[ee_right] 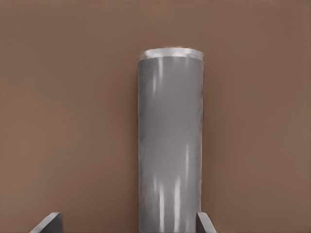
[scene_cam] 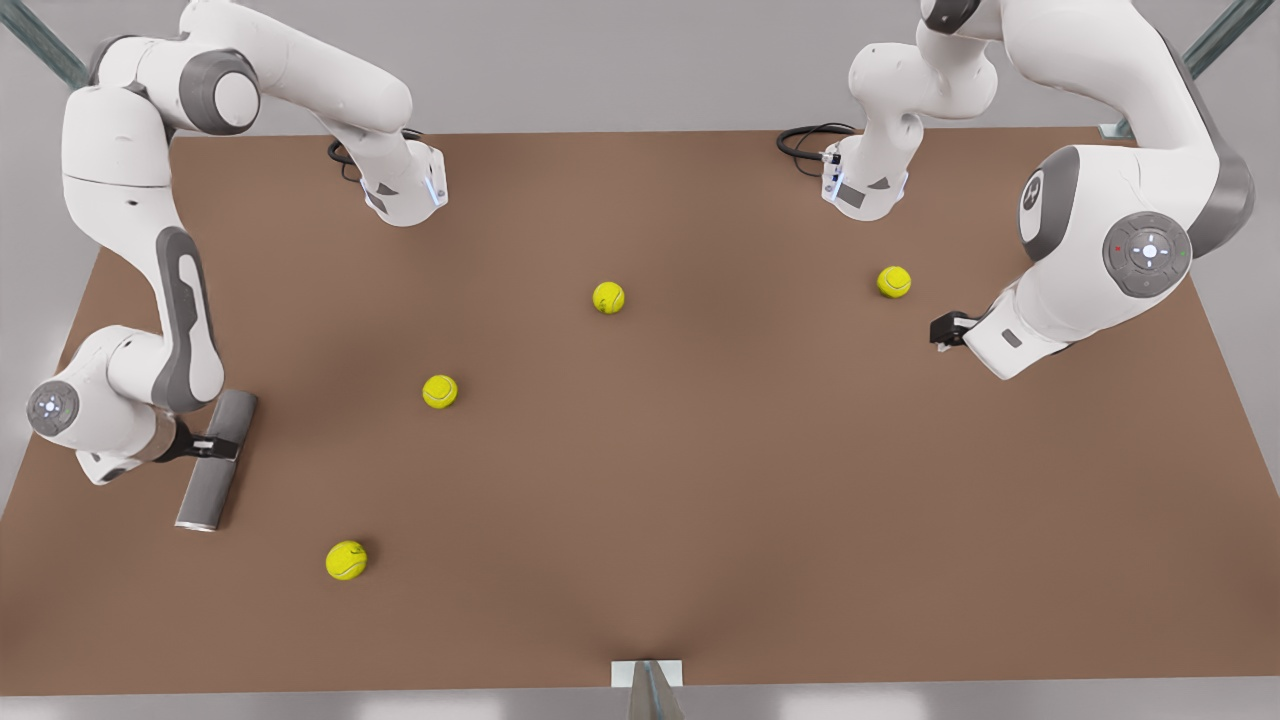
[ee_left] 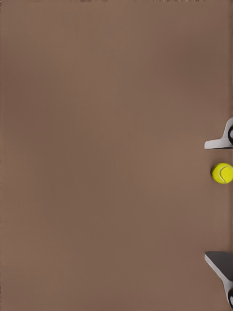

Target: Put the tennis tube upright

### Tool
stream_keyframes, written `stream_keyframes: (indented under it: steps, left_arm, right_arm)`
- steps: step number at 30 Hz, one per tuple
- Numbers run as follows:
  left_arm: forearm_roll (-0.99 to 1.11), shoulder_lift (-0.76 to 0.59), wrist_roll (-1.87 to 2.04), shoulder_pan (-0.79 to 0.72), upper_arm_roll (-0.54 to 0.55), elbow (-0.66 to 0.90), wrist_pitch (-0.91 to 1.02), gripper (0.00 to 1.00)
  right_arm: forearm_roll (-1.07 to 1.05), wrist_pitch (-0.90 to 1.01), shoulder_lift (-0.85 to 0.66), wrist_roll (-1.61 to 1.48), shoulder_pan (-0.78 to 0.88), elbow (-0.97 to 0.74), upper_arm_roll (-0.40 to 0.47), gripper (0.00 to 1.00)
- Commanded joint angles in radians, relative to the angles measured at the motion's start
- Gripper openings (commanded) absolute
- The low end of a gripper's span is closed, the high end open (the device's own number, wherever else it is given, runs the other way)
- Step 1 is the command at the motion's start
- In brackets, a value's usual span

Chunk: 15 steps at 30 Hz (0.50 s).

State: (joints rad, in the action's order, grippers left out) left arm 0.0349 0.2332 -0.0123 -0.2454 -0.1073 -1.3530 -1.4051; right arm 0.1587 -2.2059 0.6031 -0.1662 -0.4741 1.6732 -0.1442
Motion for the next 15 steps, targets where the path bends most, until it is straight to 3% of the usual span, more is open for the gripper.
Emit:
stream_keyframes:
  steps: [1,15]
  left_arm:
    - [-0.001,0.001,0.0,0.0,0.0,0.0,0.0,1.0]
    - [-0.001,0.008,0.0,0.0,0.0,-0.002,-0.002,1.0]
  right_arm:
    - [-0.001,0.0,0.009,-0.001,0.0,-0.015,0.0,1.0]
    - [0.01,0.002,0.158,-0.033,-0.012,-0.141,0.008,1.0]
